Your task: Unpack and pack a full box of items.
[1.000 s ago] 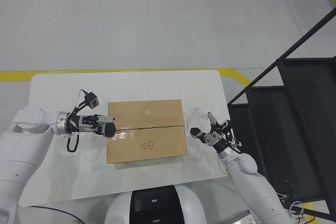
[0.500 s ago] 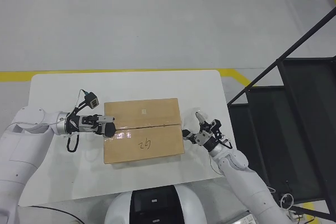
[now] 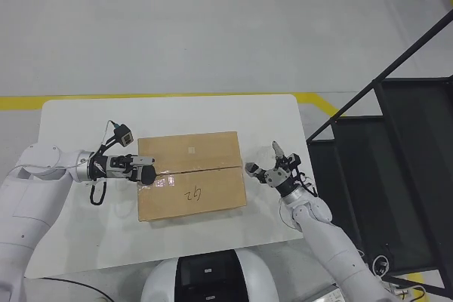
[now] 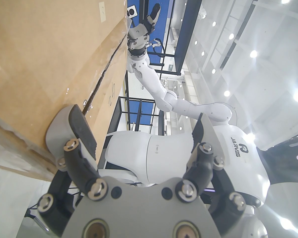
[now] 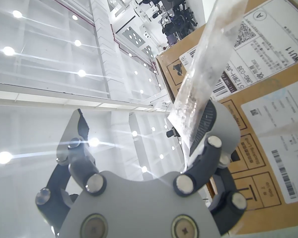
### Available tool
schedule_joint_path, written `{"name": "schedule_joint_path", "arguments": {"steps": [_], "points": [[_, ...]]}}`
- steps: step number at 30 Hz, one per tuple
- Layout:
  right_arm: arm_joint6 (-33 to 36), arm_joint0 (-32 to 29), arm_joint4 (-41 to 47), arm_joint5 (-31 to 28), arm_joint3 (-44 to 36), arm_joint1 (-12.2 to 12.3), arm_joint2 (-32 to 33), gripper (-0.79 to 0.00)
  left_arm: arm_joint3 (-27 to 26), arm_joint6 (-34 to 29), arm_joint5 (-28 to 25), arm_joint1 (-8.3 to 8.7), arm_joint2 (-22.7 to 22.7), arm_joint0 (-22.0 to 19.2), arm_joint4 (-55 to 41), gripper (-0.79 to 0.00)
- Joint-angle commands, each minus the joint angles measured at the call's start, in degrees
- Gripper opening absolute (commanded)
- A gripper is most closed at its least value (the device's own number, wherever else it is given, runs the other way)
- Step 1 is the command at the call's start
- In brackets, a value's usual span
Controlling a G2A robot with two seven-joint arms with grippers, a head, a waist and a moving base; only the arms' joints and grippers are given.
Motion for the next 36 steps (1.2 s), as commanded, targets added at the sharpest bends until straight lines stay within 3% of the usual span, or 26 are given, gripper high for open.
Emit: {"name": "schedule_joint_path", "arguments": {"steps": [1,16,28,36], "points": [[0.4,-0.1,0.4,-0.4,0.1,-0.1,0.4,0.0,0.0,0.0,0.0,0.0,0.0,0.0,0.0,0.0],[7.8,-0.2,-1.6,-3.5,-2.1,-0.7,-0.3,0.0,0.0,0.0,0.0,0.0,0.0,0.0,0.0,0.0],[2.1,-0.4,-13.7,-6.3,-6.5,-0.7,-0.6,0.0,0.0,0.0,0.0,0.0,0.0,0.0,0.0,0.0],[-2.0,-3.0,-24.7,-6.1,-13.8,0.2,1.7,0.0,0.0,0.0,0.0,0.0,0.0,0.0,0.0,0.0]]}}
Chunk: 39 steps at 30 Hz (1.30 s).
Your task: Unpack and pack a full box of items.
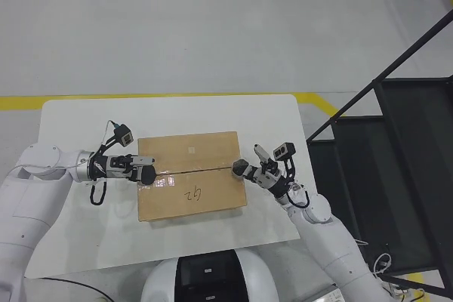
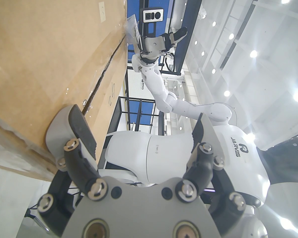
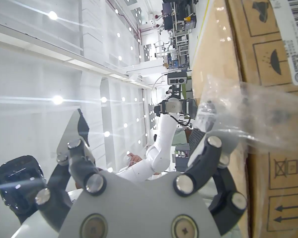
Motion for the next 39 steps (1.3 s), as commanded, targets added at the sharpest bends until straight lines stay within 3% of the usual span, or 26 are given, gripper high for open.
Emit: {"name": "schedule_joint_path", "arguments": {"steps": [1,9,19,34,39], "points": [[-1.6,-0.6,-3.7,0.2,-1.5,0.2,0.6,0.0,0.0,0.0,0.0,0.0,0.0,0.0,0.0,0.0],[-5.9,-2.1,-13.4,2.1,-6.7,0.7,1.4,0.0,0.0,0.0,0.0,0.0,0.0,0.0,0.0,0.0],[-9.2,-0.8,-18.1,3.6,-7.1,0.4,-0.9,0.0,0.0,0.0,0.0,0.0,0.0,0.0,0.0,0.0],[-7.6,0.5,-24.7,5.5,-9.8,0.2,-5.6,0.0,0.0,0.0,0.0,0.0,0.0,0.0,0.0,0.0],[-8.0,0.1,-25.4,5.6,-10.4,0.5,-4.3,0.0,0.0,0.0,0.0,0.0,0.0,0.0,0.0,0.0]]}}
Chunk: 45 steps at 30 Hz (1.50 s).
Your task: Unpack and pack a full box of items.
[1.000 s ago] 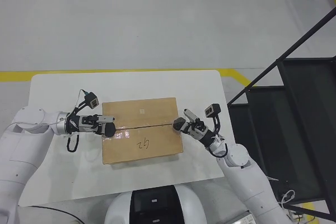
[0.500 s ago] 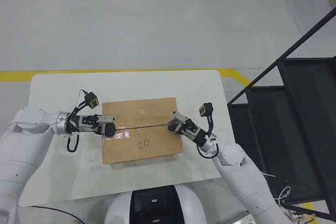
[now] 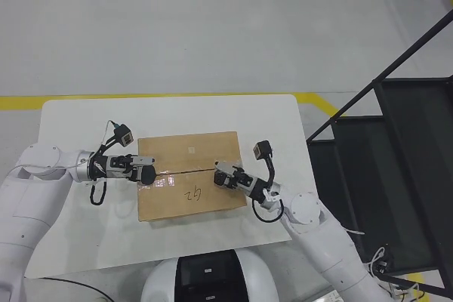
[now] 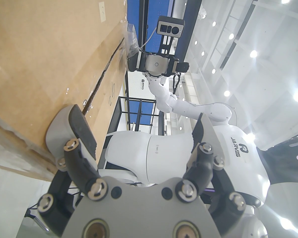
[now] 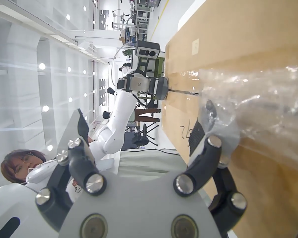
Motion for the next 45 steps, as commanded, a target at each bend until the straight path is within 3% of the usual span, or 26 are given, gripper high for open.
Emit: {"name": "schedule_joint_path", "arguments": {"steps": [1,9,21,33,45], "points": [[-0.5,-0.5,-0.4,0.3,-0.2,0.2,1.1,0.0,0.0,0.0,0.0,0.0,0.0,0.0,0.0,0.0],[-1.8,-2.4,-0.9,2.6,-2.1,0.9,4.7,0.0,0.0,0.0,0.0,0.0,0.0,0.0,0.0,0.0],[-3.2,-1.2,-0.1,7.7,-2.2,0.9,4.7,0.0,0.0,0.0,0.0,0.0,0.0,0.0,0.0,0.0],[-7.1,0.8,2.0,3.2,-1.9,0.4,4.3,0.0,0.0,0.0,0.0,0.0,0.0,0.0,0.0,0.0],[-6.3,-1.0,-0.1,1.1,-6.6,0.9,6.5,0.0,0.0,0.0,0.0,0.0,0.0,0.0,0.0,0.0]]}}
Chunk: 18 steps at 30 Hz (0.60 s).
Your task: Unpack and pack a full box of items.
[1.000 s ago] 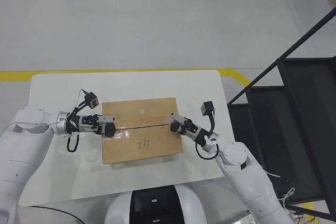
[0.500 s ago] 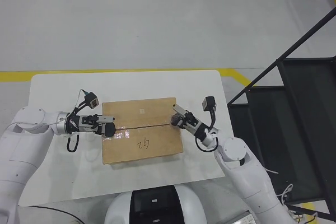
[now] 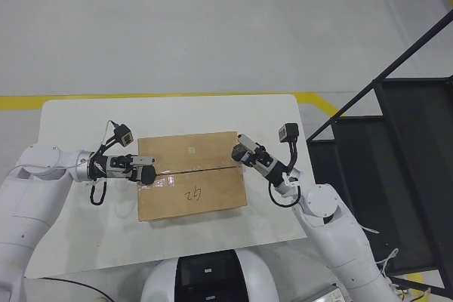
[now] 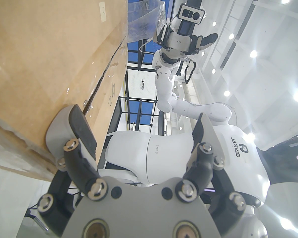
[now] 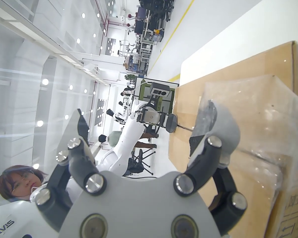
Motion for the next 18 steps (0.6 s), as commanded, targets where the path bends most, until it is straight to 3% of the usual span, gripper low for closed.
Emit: {"name": "schedule_joint_path", "arguments": {"steps": [1,7,18], "points": [[0.1,-0.2,-0.2,-1.0,-0.3,0.0,0.2,0.0,0.0,0.0,0.0,0.0,0.0,0.0,0.0,0.0],[0.5,-0.5,-1.1,-4.9,-1.0,0.2,1.0,0.0,0.0,0.0,0.0,0.0,0.0,0.0,0.0,0.0],[-0.4,-1.7,-1.4,-6.9,-2.8,0.6,3.9,0.0,0.0,0.0,0.0,0.0,0.0,0.0,0.0,0.0]]}}
